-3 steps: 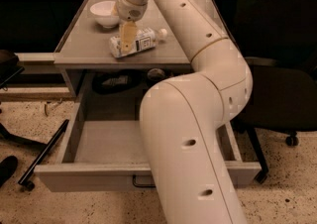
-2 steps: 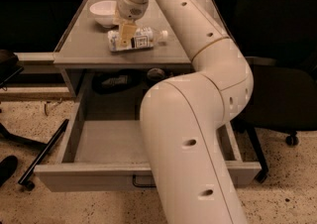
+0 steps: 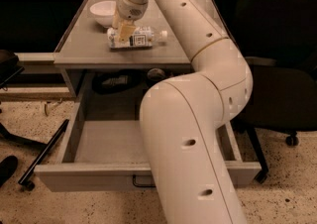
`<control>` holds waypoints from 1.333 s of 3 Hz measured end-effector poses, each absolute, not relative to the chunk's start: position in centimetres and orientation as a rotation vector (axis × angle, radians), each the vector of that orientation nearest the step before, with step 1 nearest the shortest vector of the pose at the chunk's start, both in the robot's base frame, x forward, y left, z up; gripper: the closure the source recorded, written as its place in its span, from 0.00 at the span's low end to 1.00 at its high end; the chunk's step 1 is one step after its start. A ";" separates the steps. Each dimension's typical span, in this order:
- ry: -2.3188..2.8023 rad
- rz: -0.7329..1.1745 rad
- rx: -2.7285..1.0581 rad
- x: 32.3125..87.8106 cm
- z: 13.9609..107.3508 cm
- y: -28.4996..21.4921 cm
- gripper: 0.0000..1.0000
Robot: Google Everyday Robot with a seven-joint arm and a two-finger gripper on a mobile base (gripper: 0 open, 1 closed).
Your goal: Place blue plastic bottle into top drawer
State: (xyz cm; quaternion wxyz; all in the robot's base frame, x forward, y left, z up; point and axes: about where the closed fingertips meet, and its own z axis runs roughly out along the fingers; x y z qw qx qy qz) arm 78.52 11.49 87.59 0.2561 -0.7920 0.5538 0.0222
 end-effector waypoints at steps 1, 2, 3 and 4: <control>1.503 0.060 -2.150 78.5 87.6 11.5 1.00; 1.503 0.060 -2.150 78.5 87.6 11.5 1.00; 1.503 0.060 -2.150 78.5 87.6 11.5 0.81; 1.503 0.060 -2.150 78.5 87.6 11.5 0.58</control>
Offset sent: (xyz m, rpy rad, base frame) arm 0.0000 0.0000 0.0000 0.0000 0.0000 0.0000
